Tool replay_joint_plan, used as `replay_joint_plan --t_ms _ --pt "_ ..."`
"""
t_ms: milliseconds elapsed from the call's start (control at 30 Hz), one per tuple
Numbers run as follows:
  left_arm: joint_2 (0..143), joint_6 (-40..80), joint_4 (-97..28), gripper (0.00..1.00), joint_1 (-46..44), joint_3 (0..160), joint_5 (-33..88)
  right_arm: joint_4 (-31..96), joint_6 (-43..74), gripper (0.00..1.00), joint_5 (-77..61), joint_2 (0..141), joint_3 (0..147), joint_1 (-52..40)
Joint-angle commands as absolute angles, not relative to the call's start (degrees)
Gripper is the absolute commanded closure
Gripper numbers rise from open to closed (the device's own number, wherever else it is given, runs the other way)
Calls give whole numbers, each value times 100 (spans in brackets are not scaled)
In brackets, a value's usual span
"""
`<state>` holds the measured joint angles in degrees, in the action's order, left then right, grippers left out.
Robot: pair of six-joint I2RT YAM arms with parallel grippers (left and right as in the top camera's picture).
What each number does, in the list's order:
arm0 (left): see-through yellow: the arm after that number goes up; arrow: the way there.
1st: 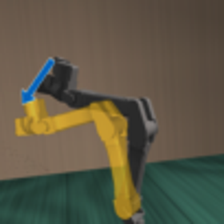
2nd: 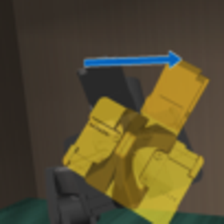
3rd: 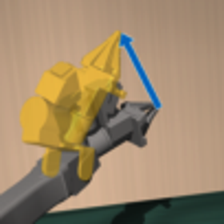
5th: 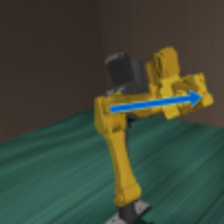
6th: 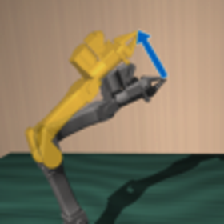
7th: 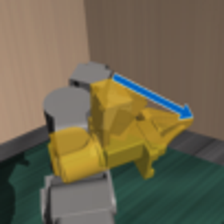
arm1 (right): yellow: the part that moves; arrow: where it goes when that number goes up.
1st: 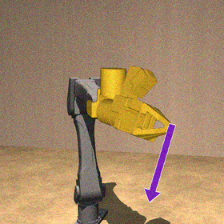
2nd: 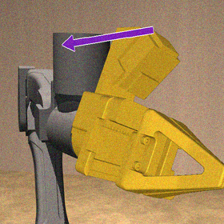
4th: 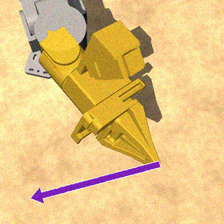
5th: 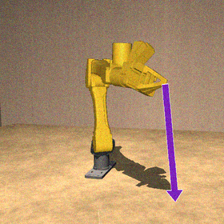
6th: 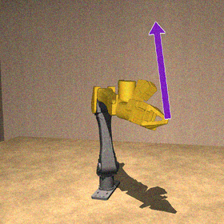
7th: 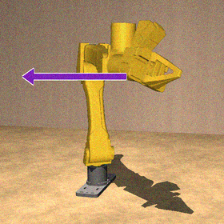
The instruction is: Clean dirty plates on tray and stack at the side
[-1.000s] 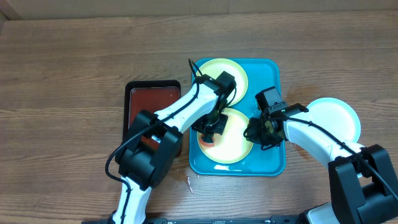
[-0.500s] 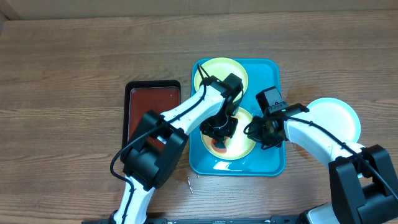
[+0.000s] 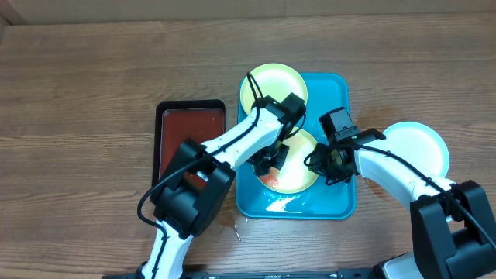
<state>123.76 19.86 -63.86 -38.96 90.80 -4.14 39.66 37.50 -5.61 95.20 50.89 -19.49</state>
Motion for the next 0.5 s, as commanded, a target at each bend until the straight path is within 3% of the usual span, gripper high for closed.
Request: replay_joint_plan --t_ms 0,133,300,467 --pt "12545 2504 -6479 96 -3610 9037 -1758 4058 3857 96 36 9564 5065 -1826" --pt "12523 2576 -6490 96 -3435 9303 -1144 4110 3837 96 36 9564 5065 -1826" --pt "12536 2069 -5804 96 -3380 9419 899 4123 3701 96 34 9564 5065 -1831" --pt "12538 2075 -5192 96 -3579 9323 2025 4128 3594 96 -10 9564 5065 -1831"
